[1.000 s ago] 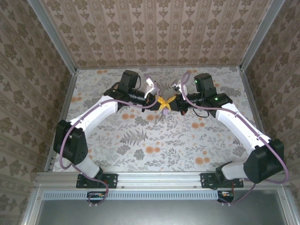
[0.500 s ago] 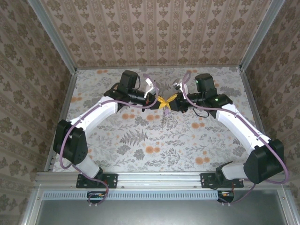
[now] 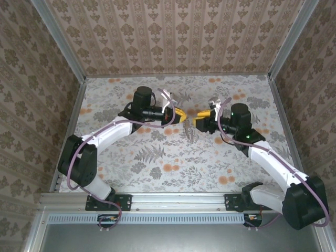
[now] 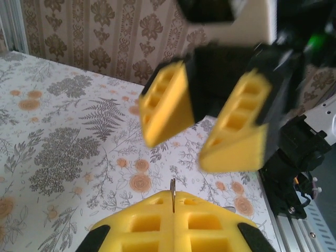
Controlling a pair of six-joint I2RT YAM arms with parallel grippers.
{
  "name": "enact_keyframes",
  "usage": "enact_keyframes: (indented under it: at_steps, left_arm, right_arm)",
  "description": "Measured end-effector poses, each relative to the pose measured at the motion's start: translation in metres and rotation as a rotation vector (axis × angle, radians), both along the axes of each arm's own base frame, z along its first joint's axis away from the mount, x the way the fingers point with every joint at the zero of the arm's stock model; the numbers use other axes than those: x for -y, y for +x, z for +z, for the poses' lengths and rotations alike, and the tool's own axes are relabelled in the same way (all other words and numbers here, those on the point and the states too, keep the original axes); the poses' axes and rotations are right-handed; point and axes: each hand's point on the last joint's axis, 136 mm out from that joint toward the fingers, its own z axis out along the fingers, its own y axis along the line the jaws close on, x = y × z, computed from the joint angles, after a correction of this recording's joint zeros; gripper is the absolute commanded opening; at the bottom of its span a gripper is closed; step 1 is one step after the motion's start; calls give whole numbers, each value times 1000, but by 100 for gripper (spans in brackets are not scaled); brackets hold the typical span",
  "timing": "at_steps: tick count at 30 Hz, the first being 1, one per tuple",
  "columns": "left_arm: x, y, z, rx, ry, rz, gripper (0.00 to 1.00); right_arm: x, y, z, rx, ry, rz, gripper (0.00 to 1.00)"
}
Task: Put the keys on the keyring
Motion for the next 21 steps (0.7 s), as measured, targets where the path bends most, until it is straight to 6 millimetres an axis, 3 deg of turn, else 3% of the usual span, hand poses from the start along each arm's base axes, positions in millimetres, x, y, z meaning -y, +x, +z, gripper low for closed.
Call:
enact_keyframes:
  at_steps: [5, 21]
  left_arm:
    - [1, 1, 9, 13, -28, 4, 0]
    - [3, -4, 20, -11, -66, -26, 0]
  right_arm:
    - [5, -1, -28, -48, 16, -38, 57]
    - [-28, 0, -27, -9, 49, 66, 60]
